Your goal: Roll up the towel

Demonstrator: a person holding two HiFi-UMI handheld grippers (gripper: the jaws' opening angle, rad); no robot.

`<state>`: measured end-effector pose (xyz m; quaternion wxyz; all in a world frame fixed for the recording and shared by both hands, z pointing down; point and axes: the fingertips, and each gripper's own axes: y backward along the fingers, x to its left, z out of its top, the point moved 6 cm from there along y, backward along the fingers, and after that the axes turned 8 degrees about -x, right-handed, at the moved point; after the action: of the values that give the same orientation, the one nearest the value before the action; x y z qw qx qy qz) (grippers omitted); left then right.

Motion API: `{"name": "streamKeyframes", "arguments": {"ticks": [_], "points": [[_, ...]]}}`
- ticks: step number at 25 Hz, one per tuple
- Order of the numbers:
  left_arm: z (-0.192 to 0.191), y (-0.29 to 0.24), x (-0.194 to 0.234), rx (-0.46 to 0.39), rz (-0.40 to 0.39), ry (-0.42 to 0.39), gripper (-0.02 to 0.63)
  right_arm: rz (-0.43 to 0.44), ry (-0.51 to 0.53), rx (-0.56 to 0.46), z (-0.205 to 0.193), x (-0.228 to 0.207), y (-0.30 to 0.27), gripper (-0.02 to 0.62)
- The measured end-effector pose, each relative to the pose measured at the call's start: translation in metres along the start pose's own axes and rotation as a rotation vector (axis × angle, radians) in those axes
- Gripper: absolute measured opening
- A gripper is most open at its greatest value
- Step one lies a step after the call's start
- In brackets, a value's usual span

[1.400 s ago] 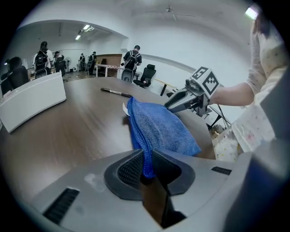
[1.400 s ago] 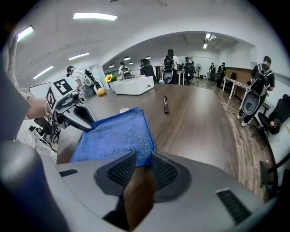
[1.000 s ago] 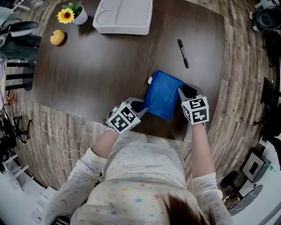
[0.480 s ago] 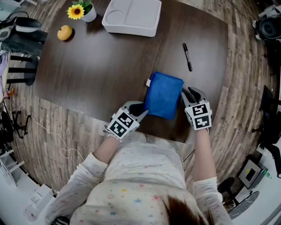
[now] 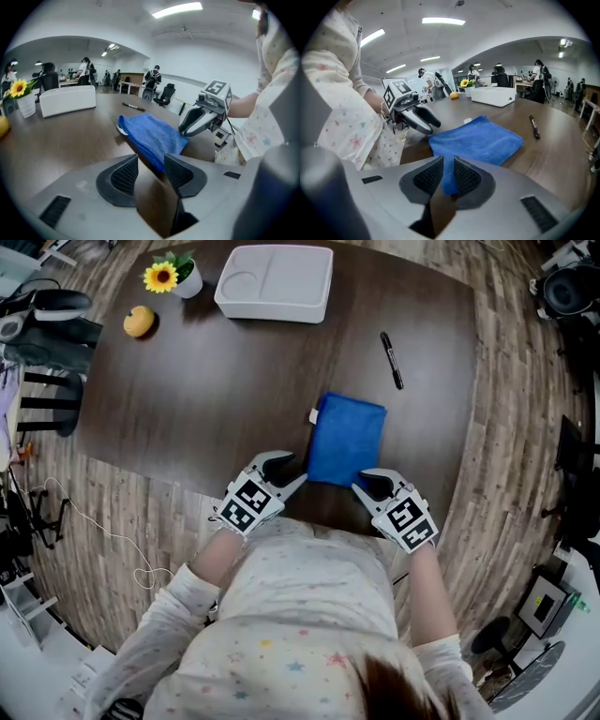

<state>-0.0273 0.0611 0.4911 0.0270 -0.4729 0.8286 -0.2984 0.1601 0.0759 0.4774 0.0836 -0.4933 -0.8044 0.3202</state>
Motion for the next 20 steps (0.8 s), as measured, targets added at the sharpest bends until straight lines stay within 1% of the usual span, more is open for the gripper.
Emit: {"name": "streamKeyframes", "arguments": {"ticks": [2,4,5,7,9,11,15,17,20], "points": [[0.007,0.001,-0.007,-0.01,-0.077,-0.116,0.15,0.003,0.026,0.027,-0.005,0.003,-0.005,0.072],[0.011,-0.004,-0.018,-0.016,-0.175,-0.22,0.15,-0.008,0.072,0.054,-0.011,0.003,-0.007,0.104],[0.011,-0.009,-0.023,-0.009,-0.223,-0.255,0.15,-0.012,0.103,0.07,-0.014,0.003,-0.007,0.115],[0.01,-0.018,-0.031,0.022,-0.318,-0.298,0.15,-0.006,0.157,0.104,-0.019,0.002,-0.008,0.127],[0.007,-0.027,-0.034,0.062,-0.382,-0.325,0.15,0.01,0.186,0.121,-0.021,0.002,-0.01,0.137],[0.002,-0.033,-0.034,0.106,-0.399,-0.351,0.15,0.02,0.202,0.13,-0.021,0.002,-0.011,0.149],[-0.011,-0.037,-0.031,0.182,-0.379,-0.413,0.151,0.029,0.251,0.144,-0.023,0.01,-0.01,0.167],[-0.01,-0.035,-0.028,0.188,-0.37,-0.43,0.152,0.029,0.257,0.133,-0.02,0.012,-0.008,0.167],[0.002,-0.031,-0.027,0.14,-0.371,-0.436,0.152,0.038,0.236,0.098,-0.012,0.012,-0.003,0.166]]}}
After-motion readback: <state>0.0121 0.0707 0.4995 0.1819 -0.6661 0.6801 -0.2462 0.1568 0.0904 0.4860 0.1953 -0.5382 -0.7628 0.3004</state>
